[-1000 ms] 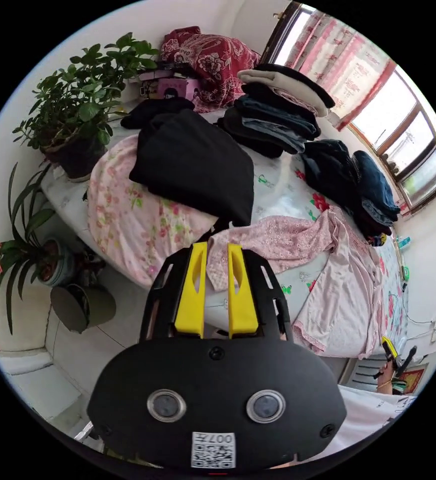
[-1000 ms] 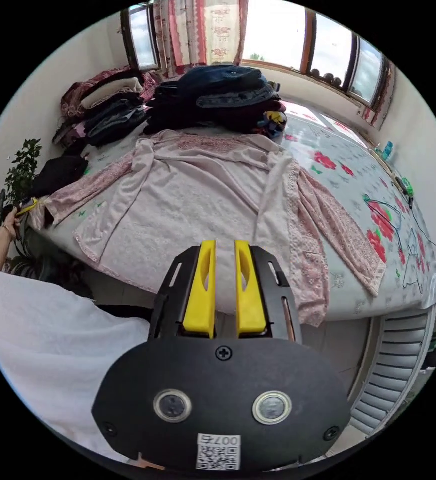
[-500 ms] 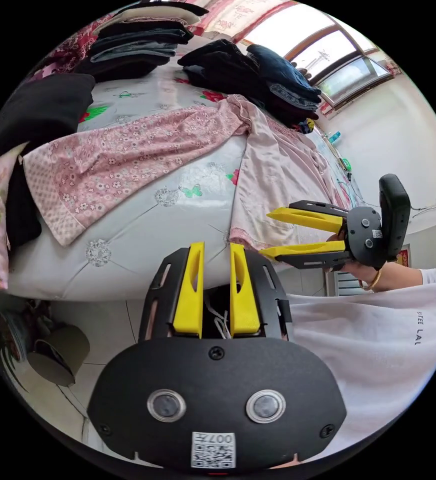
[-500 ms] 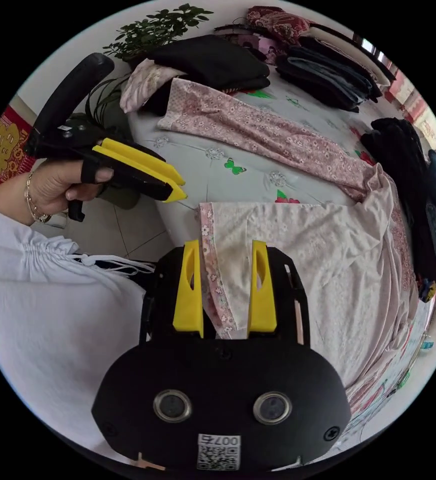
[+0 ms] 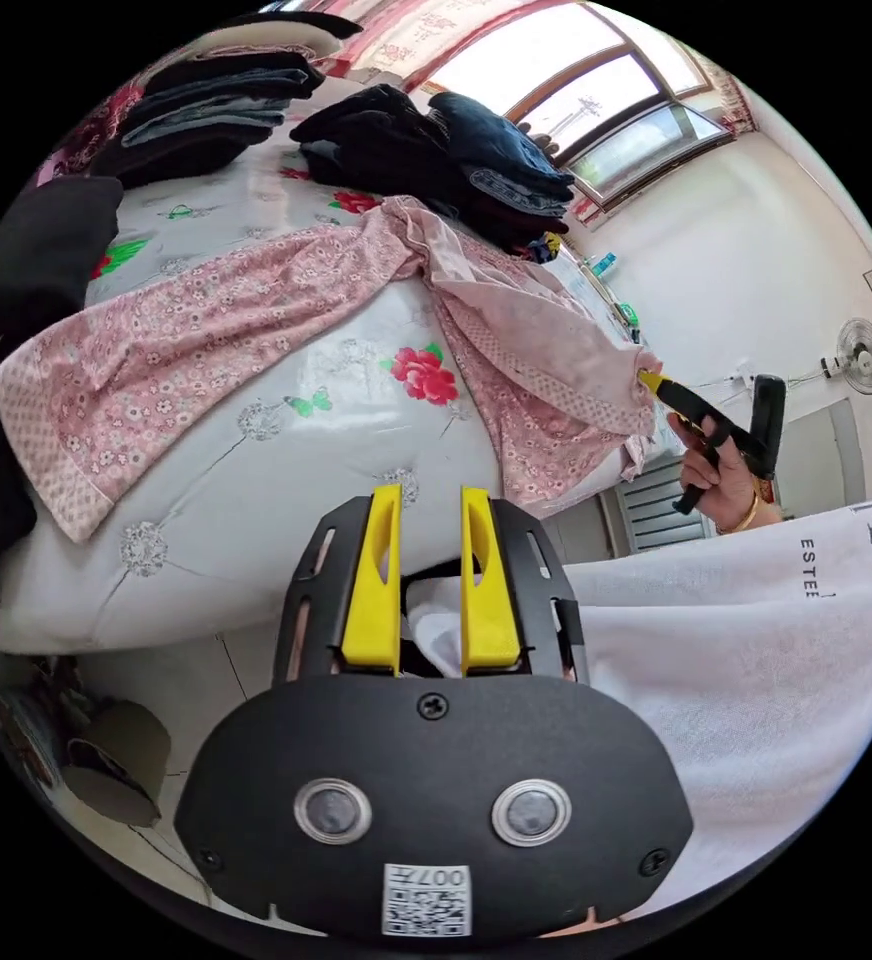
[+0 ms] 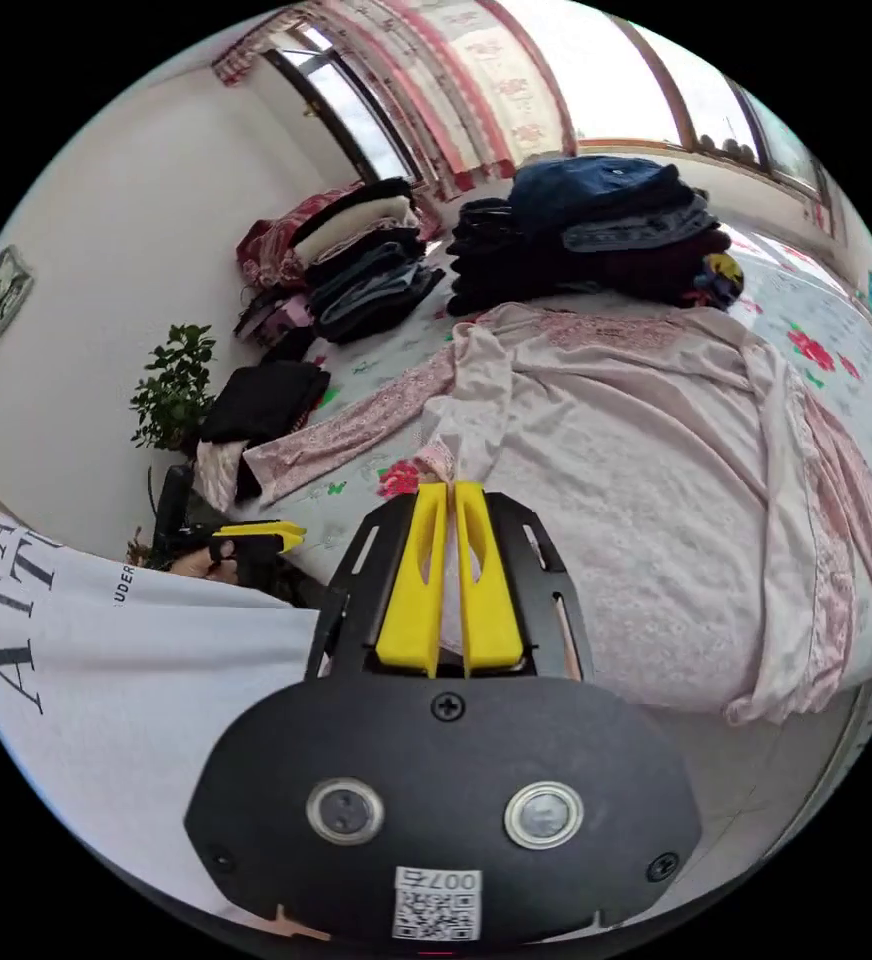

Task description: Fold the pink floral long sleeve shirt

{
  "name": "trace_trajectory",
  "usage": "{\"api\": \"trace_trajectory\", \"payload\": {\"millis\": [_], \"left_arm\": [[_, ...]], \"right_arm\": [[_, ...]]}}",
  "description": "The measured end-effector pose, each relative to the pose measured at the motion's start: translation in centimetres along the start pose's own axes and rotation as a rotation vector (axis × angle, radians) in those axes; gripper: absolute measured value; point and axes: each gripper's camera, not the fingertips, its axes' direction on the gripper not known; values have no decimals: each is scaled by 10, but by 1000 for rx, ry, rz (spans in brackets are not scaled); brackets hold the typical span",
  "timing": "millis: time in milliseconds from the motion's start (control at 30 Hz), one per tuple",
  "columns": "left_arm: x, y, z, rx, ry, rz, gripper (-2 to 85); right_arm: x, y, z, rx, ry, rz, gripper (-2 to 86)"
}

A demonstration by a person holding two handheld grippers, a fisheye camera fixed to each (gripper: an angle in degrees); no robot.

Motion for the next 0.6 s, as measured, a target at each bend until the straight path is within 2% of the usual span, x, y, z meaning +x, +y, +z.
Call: {"api": "trace_trajectory", "payload": {"millis": [67, 133, 200, 300, 367, 433, 500, 533, 600], "left_arm": [[17, -7, 16, -36, 13, 68, 89], [41, -17, 39, -90, 37, 153, 90], [63, -24, 54, -120, 60, 226, 93], [104, -29, 80, -174, 58, 370, 99], [128, -28, 97, -204, 20, 459, 105], [155, -22, 128, -263, -52, 581, 109], [167, -14, 156, -326, -155, 651, 98], [173, -7, 162, -290, -251, 692, 36], [177, -1, 166, -285, -319, 749, -1]], "right_arm": [[40, 21, 1, -93, 48, 146, 28], [61, 36, 2, -135, 94, 176, 45], [62, 33, 4, -150, 181, 144, 59], [47, 19, 18, -151, 276, -25, 71], [36, 12, 38, -194, 292, -156, 77], [30, 8, 77, -315, 318, -296, 79], [37, 8, 105, -415, 332, -331, 70], [41, 6, 106, -397, 323, -349, 55], [52, -4, 102, -409, 361, -318, 32]]}}
